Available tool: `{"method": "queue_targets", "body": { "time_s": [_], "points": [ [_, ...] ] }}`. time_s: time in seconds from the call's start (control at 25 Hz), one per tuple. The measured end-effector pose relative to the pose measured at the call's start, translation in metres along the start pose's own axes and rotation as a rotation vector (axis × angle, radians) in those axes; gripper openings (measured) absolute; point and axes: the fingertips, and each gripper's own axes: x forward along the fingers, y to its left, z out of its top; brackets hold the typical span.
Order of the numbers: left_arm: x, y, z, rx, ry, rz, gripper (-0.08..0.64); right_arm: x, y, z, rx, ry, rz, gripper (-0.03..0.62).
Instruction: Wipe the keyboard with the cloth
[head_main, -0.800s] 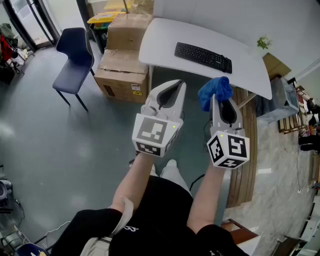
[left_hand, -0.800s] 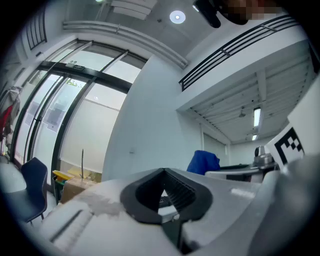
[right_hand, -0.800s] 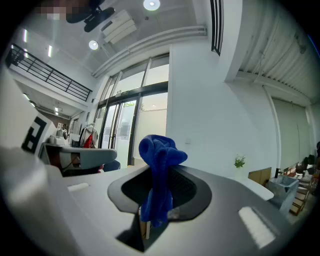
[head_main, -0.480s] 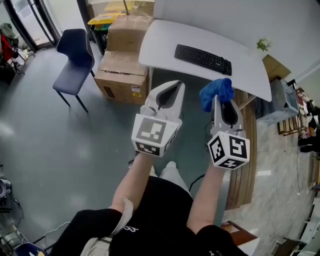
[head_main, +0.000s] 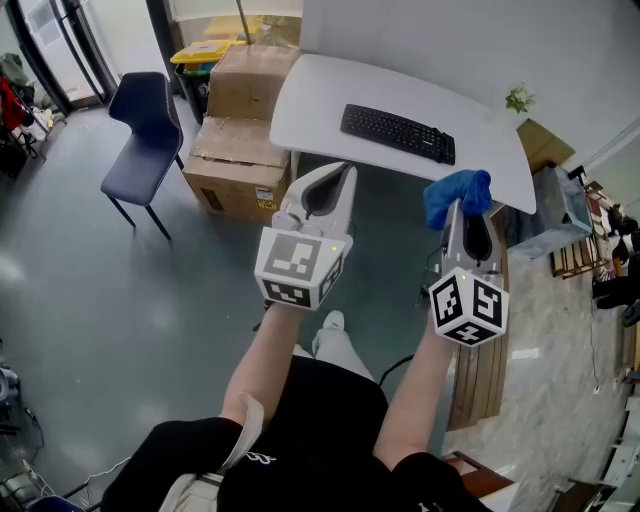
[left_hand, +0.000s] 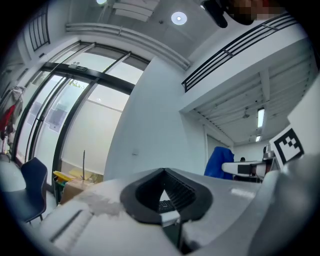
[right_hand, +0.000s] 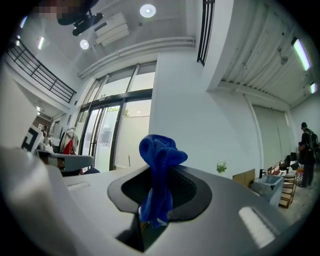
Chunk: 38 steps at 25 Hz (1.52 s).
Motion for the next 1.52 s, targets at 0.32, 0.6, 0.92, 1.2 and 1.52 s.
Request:
{"method": "queue_targets", "body": {
  "time_s": [0.32,0.6,0.92,1.2,1.52],
  "points": [
    [0.067,0.034,-0.001,0.020,-0.018,0.037,-0.002,0.078,-0.020,-0.002,0.010,-0.022,0.038,0.091],
    [0.140,0.089,-0.028,0.029,0.003,0.130,-0.002,0.177,-0.043,-0.028,0.033,-0.019,0.091,0.091],
    [0.272,0.147,-0.058,0.002,0.047,0.232,-0.002,0.326,-0.109,-0.055,0.059,0.035,0.124,0.091],
    [0.391,0.172,-0.085,0.015,0.105,0.268,-0.002,0.456,-0.144,-0.085,0.110,0.114,0.311,0.091],
    [0.423,0.205,-0.105,0.051,0.208,0.304,-0.002,0.508,-0.109,-0.119,0.125,0.248,0.542,0.091]
  ]
}}
